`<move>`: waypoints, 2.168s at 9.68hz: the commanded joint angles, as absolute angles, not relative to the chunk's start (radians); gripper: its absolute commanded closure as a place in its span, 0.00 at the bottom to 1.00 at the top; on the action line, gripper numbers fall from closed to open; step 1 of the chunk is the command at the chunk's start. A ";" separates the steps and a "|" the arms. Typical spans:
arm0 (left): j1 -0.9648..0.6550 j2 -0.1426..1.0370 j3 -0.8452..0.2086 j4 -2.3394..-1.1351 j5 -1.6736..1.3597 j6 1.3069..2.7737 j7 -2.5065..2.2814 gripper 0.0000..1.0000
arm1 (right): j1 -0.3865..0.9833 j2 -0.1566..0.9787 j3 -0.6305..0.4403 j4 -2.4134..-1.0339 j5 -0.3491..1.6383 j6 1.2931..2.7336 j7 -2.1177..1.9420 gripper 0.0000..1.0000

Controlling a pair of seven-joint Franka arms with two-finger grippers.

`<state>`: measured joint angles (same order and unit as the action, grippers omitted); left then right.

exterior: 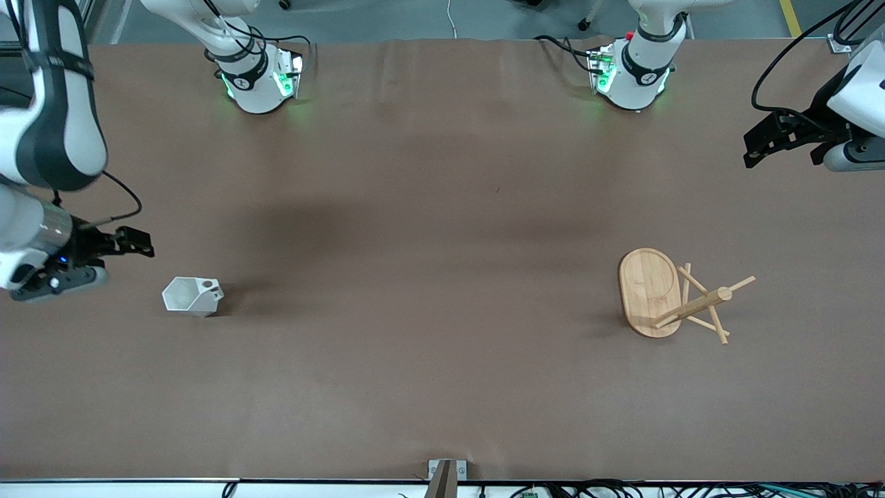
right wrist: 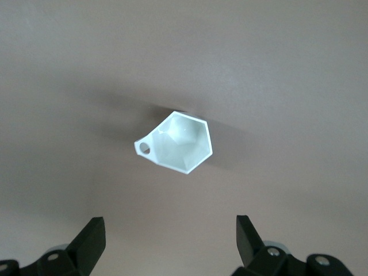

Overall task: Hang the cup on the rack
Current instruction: 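Reach the right gripper down to the white cup and grasp it, then lift the white cup with the right gripper toward the table middle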

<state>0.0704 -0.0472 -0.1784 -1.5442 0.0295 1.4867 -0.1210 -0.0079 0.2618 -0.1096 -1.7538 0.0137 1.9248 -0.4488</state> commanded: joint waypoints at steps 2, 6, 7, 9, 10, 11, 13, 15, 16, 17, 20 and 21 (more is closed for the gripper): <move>0.075 -0.028 -0.183 -1.543 0.031 1.465 -0.106 0.00 | -0.034 0.354 -0.101 -1.752 0.017 1.998 -0.558 0.00; 0.074 -0.026 -0.184 -1.542 0.032 1.463 -0.106 0.00 | -0.037 0.465 -0.100 -1.775 0.021 2.175 -0.609 0.02; 0.065 -0.026 -0.183 -1.540 0.037 1.463 -0.107 0.00 | -0.038 0.477 -0.098 -1.778 0.023 2.181 -0.609 0.03; 0.067 -0.026 -0.189 -1.540 0.038 1.463 -0.107 0.00 | -0.041 0.489 -0.098 -1.793 0.023 2.216 -0.611 0.05; 0.071 -0.026 -0.189 -1.540 0.038 1.463 -0.107 0.00 | -0.043 0.511 -0.098 -1.795 0.023 2.245 -0.623 0.07; 0.072 -0.025 -0.189 -1.540 0.038 1.463 -0.107 0.00 | -0.044 0.517 -0.097 -1.795 0.028 2.246 -0.627 0.10; 0.075 -0.020 -0.189 -1.540 0.037 1.463 -0.106 0.00 | -0.049 0.543 -0.098 -1.793 0.090 2.270 -0.678 0.23; 0.060 -0.020 -0.193 -1.539 0.037 1.463 -0.106 0.00 | -0.051 0.545 -0.098 -1.801 0.109 2.276 -0.734 0.72; 0.061 -0.020 -0.195 -1.539 0.037 1.463 -0.106 0.00 | -0.057 0.543 -0.098 -1.807 0.115 2.275 -0.735 0.95; 0.063 -0.020 -0.195 -1.539 0.035 1.463 -0.103 0.00 | -0.058 0.540 -0.098 -1.807 0.121 2.270 -0.735 0.99; 0.058 -0.006 -0.195 -1.506 0.034 1.463 -0.103 0.00 | -0.055 0.488 -0.100 -1.807 0.173 2.183 -0.723 0.99; 0.058 -0.006 -0.195 -1.506 0.034 1.462 -0.103 0.00 | -0.049 0.459 -0.098 -1.801 0.198 2.133 -0.677 0.99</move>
